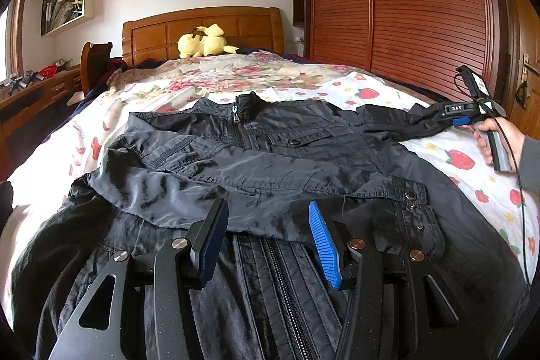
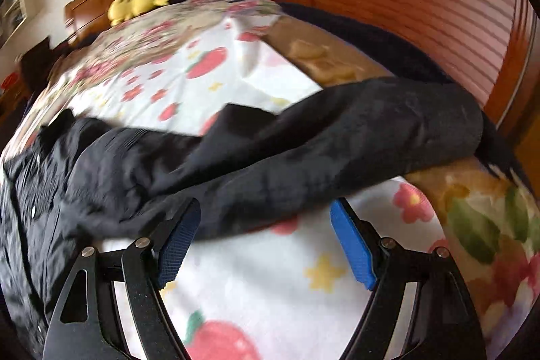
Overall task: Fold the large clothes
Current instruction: 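Grasp the sleeve cuff with the right tool, lift and lay it over the body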
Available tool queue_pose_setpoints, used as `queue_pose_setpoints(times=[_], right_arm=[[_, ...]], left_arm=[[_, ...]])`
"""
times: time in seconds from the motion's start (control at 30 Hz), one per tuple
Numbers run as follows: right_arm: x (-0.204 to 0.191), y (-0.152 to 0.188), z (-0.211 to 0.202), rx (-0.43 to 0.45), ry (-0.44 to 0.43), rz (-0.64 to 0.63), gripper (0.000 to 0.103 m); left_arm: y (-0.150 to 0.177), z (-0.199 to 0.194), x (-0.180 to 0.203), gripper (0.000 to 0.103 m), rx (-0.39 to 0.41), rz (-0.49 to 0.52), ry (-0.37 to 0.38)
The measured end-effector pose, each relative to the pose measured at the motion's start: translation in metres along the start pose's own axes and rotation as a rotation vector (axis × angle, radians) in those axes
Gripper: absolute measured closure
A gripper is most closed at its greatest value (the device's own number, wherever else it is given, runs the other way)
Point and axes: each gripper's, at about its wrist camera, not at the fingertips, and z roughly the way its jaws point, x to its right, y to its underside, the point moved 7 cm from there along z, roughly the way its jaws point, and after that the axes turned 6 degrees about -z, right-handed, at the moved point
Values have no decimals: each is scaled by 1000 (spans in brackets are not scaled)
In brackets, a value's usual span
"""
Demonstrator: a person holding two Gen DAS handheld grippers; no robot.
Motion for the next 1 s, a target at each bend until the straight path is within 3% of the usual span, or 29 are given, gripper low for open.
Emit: queue_pose_setpoints(times=[0.1,0.17,0.23,0.33,0.63,0.87,1.0], right_arm=[[11,-2,9,-23,6,50,24],[16,-1,15,-36,16,65,34],[18,-2,16,-26,24,67,59],[16,-7,13,-15,17,38,87],[-42,-48,-75,202,16,-150,94],[-135,-64,-146,305,-103,-302,95],[-187,-65,-173,351,-126,-398,94]], left_arm=[[0,0,0,51,-3,1,3],[0,0,0,51,-3,1,3],[0,0,0,51,-3,1,4],[0,1,0,51,-4,1,5],[-1,-3,1,51,13,4,9],[-4,-14,-2,51,36,-8,25],[-7,-27,-7,51,62,-12,29]])
